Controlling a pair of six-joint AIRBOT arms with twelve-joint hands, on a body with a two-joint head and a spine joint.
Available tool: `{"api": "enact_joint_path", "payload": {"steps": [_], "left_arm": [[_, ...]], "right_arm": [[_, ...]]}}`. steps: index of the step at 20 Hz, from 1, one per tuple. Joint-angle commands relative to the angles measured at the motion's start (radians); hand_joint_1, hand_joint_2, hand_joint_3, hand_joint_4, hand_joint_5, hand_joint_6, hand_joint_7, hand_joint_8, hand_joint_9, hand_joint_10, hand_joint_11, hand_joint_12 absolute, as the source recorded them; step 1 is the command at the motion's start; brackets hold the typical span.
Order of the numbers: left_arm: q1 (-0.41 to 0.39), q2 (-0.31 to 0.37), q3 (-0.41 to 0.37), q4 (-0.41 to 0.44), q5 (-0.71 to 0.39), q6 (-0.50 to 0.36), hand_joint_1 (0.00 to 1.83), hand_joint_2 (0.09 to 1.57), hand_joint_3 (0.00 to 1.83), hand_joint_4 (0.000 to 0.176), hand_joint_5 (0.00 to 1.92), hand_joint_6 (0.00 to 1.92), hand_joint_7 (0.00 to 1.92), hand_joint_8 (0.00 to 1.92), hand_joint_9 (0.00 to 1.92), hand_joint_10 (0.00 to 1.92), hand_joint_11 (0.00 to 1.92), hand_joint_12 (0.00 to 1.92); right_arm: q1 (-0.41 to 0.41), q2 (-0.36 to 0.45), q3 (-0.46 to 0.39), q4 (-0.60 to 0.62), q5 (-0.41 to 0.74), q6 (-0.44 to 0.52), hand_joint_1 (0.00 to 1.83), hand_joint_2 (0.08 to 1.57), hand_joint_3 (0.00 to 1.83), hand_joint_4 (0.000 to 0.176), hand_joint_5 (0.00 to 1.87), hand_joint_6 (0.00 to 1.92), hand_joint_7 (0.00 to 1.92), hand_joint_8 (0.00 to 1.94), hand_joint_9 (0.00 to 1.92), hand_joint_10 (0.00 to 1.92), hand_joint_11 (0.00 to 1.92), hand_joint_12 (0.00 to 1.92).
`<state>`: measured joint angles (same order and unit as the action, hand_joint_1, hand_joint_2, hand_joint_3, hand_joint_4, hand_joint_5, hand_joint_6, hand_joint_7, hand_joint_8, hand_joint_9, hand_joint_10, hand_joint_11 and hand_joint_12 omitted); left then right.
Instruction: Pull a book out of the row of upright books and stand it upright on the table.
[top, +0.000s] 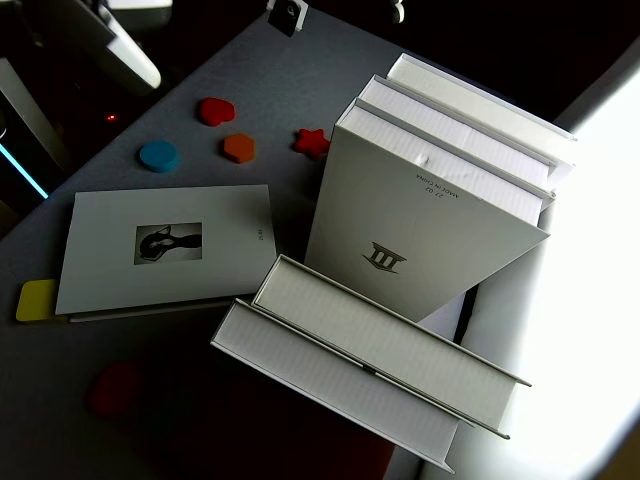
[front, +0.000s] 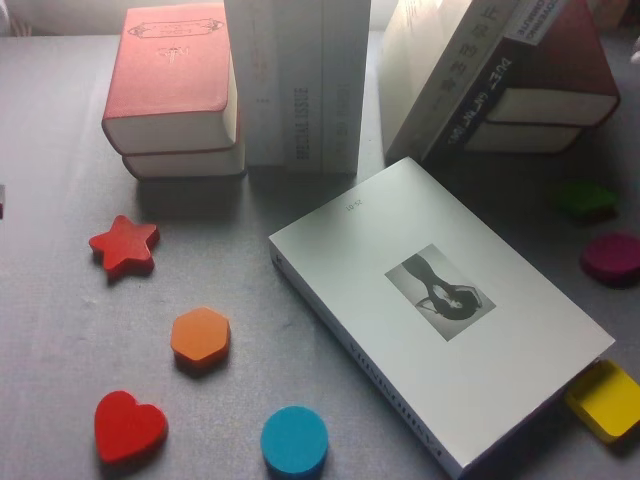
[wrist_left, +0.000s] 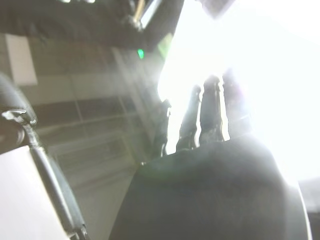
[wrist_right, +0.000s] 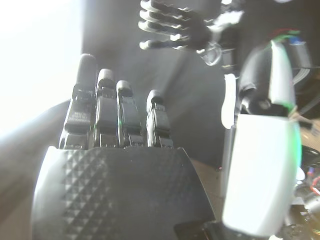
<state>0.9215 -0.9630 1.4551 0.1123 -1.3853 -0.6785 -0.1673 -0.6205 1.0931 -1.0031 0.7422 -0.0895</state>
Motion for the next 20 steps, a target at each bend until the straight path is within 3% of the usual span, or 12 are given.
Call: {"api": "enact_joint_path", "payload": {"steps": [1, 3, 5, 9, 11, 13, 14, 15, 16, 17, 18, 20], "left_arm": [[-0.005, 0.006, -0.002, -0.076, -0.137, -0.008, 0.78, 0.86, 0.02, 0.167, 0.00, 0.00, 0.00, 0.00, 0.02, 0.01, 0.00, 0.21], [-0.004, 0.007, -0.002, -0.094, -0.164, -0.008, 0.73, 0.88, 0.01, 0.141, 0.00, 0.00, 0.03, 0.00, 0.05, 0.01, 0.00, 0.23], [-0.002, 0.015, -0.008, -0.117, -0.194, -0.008, 0.82, 0.93, 0.01, 0.148, 0.02, 0.00, 0.08, 0.00, 0.18, 0.03, 0.00, 0.69], [0.002, 0.024, -0.016, -0.156, -0.264, -0.008, 0.70, 0.97, 0.01, 0.129, 0.00, 0.00, 0.00, 0.00, 0.19, 0.01, 0.00, 0.92], [0.003, 0.025, -0.018, -0.160, -0.272, -0.008, 0.65, 0.96, 0.00, 0.089, 0.20, 0.08, 0.21, 0.06, 0.31, 0.06, 0.00, 1.32], [0.005, 0.028, -0.022, -0.166, -0.283, -0.008, 0.73, 1.11, 0.00, 0.085, 0.28, 1.57, 0.47, 0.39, 0.32, 0.36, 0.00, 1.19], [0.007, 0.031, -0.027, -0.172, -0.302, -0.008, 0.84, 1.23, 0.00, 0.158, 0.61, 1.49, 0.53, 0.85, 0.30, 0.72, 0.00, 1.37], [0.008, 0.033, -0.031, -0.177, -0.316, -0.008, 0.59, 1.25, 0.00, 0.038, 0.54, 1.23, 0.60, 0.94, 0.46, 0.99, 0.15, 1.57], [0.012, 0.035, -0.035, -0.183, -0.332, -0.008, 0.48, 1.26, 0.00, 0.000, 0.41, 1.01, 0.52, 0.76, 0.40, 1.00, 0.06, 1.63], [0.020, 0.038, -0.040, -0.190, -0.345, -0.008, 0.48, 1.26, 0.00, 0.000, 0.41, 1.01, 0.52, 0.76, 0.40, 1.00, 0.06, 1.63], [0.021, 0.043, -0.049, -0.192, -0.349, -0.008, 0.54, 1.23, 0.00, 0.000, 0.55, 1.13, 0.63, 0.81, 0.49, 0.97, 0.15, 1.56], [0.000, 0.041, -0.053, -0.182, -0.349, -0.008, 0.56, 1.23, 0.00, 0.000, 0.64, 1.08, 0.67, 0.84, 0.56, 0.95, 0.26, 1.54]], "right_arm": [[0.011, 0.028, -0.012, 0.109, 0.054, -0.034, 1.02, 0.87, 0.00, 0.175, 0.00, 0.00, 0.00, 0.00, 0.12, 0.00, 0.00, 0.95], [0.011, 0.073, -0.036, 0.168, 0.062, -0.093, 1.02, 0.87, 0.00, 0.174, 0.00, 0.00, 0.00, 0.00, 0.09, 0.02, 0.00, 0.71], [0.012, 0.112, -0.064, 0.214, 0.067, -0.154, 1.03, 0.90, 0.00, 0.157, 0.00, 0.00, 0.00, 0.00, 0.07, 0.02, 0.00, 0.41], [0.012, 0.143, -0.080, 0.237, 0.082, -0.167, 0.95, 0.96, 0.00, 0.160, 0.00, 0.00, 0.04, 0.00, 0.27, 0.02, 0.00, 0.89], [0.012, 0.149, -0.083, 0.239, 0.090, -0.167, 0.91, 1.05, 0.01, 0.151, 0.00, 0.00, 0.05, 0.00, 0.18, 0.00, 0.00, 0.37], [0.012, 0.160, -0.092, 0.243, 0.108, -0.167, 0.63, 1.16, 0.01, 0.103, 0.29, 0.03, 0.03, 0.00, 0.13, 0.00, 0.08, 0.29], [0.012, 0.178, -0.110, 0.255, 0.133, -0.185, 0.58, 1.16, 0.00, 0.076, 0.25, 0.01, 0.00, 0.00, 0.09, 0.00, 0.04, 0.27], [0.012, 0.193, -0.129, 0.269, 0.150, -0.220, 0.50, 1.17, 0.00, 0.087, 0.30, 0.01, 0.17, 0.01, 0.25, 0.02, 0.09, 0.33], [0.012, 0.200, -0.142, 0.276, 0.160, -0.248, 0.42, 1.12, 0.00, 0.140, 0.05, 0.00, 0.13, 0.00, 0.34, 0.00, 0.10, 0.67], [0.019, 0.196, -0.141, 0.281, 0.160, -0.260, 0.42, 1.12, 0.00, 0.140, 0.05, 0.00, 0.13, 0.00, 0.34, 0.00, 0.10, 0.67], [0.019, 0.194, -0.137, 0.302, 0.160, -0.260, 0.33, 1.09, 0.00, 0.059, 0.38, 0.10, 0.32, 0.02, 0.45, 0.02, 0.15, 0.91], [-0.009, 0.207, -0.136, 0.340, 0.170, -0.259, 0.34, 1.02, 0.00, 0.078, 0.53, 0.16, 0.37, 0.01, 0.52, 0.04, 0.11, 0.94]]}}
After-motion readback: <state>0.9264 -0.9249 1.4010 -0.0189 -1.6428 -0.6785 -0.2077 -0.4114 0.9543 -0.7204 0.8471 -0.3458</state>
